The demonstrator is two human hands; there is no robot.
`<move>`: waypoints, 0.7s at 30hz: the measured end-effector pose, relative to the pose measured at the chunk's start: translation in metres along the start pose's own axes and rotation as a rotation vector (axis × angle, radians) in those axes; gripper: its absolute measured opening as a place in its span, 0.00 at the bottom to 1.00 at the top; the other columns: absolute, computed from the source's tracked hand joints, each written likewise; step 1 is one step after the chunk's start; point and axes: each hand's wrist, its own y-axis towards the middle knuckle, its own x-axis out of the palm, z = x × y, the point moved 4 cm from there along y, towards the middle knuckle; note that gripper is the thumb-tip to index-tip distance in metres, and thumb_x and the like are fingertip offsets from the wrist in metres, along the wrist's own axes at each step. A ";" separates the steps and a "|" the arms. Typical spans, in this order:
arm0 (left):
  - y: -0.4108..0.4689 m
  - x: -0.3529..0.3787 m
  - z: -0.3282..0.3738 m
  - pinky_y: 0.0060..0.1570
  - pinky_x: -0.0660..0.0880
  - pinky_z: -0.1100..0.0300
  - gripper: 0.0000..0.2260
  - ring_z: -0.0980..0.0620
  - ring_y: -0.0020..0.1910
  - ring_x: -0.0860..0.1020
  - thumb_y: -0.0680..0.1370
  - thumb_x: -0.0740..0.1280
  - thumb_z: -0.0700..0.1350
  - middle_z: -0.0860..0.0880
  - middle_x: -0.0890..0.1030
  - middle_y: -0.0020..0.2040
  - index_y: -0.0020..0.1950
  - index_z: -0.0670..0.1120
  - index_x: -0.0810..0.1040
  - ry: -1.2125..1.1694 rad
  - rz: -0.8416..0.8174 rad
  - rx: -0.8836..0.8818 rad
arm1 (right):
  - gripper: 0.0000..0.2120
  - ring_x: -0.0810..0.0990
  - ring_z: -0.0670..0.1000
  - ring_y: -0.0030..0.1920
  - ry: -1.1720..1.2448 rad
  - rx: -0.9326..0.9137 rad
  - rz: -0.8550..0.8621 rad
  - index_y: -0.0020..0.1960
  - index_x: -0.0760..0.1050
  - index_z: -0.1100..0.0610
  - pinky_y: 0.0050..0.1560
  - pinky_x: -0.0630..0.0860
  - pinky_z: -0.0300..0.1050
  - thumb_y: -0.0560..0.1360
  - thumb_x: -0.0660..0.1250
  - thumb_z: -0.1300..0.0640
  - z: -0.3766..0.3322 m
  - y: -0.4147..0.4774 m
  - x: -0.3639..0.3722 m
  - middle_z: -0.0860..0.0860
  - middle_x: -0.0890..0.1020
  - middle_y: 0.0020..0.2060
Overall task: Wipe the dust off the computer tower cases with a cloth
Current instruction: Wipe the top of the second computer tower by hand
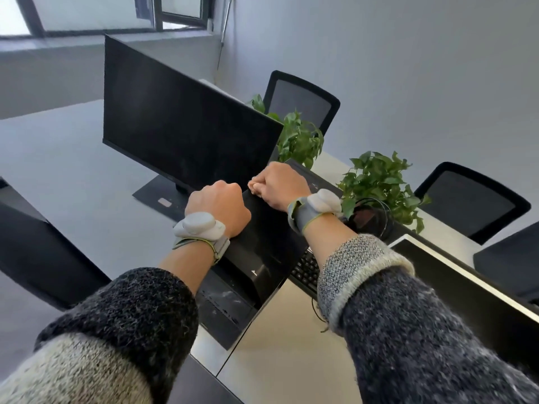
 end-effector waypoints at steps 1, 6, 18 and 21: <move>0.000 0.000 0.001 0.44 0.72 0.52 0.05 0.44 0.42 0.77 0.78 0.62 0.46 0.48 0.77 0.45 0.46 0.48 0.77 0.010 -0.003 0.007 | 0.11 0.84 0.53 0.50 -0.002 0.011 -0.002 0.41 0.85 0.43 0.55 0.82 0.53 0.81 0.69 0.48 -0.003 0.004 -0.001 0.45 0.86 0.48; -0.001 -0.002 0.003 0.43 0.72 0.52 0.05 0.44 0.41 0.77 0.78 0.62 0.46 0.48 0.77 0.45 0.45 0.47 0.76 0.001 -0.027 0.004 | 0.12 0.83 0.55 0.48 0.017 0.017 0.023 0.41 0.84 0.46 0.52 0.82 0.54 0.81 0.67 0.50 0.001 -0.005 -0.001 0.47 0.84 0.46; 0.000 -0.003 0.001 0.43 0.72 0.51 0.07 0.43 0.41 0.77 0.78 0.62 0.48 0.48 0.78 0.47 0.47 0.48 0.78 -0.025 -0.050 -0.024 | 0.11 0.80 0.53 0.52 -0.027 0.002 0.015 0.52 0.86 0.45 0.51 0.77 0.50 0.84 0.65 0.47 0.084 -0.113 -0.019 0.50 0.76 0.48; 0.000 -0.004 0.000 0.44 0.75 0.51 0.07 0.42 0.43 0.78 0.78 0.61 0.48 0.47 0.78 0.48 0.48 0.48 0.78 -0.033 -0.065 -0.026 | 0.09 0.80 0.51 0.53 -0.025 0.035 0.008 0.55 0.86 0.42 0.53 0.80 0.54 0.83 0.67 0.45 0.101 -0.120 -0.024 0.47 0.77 0.48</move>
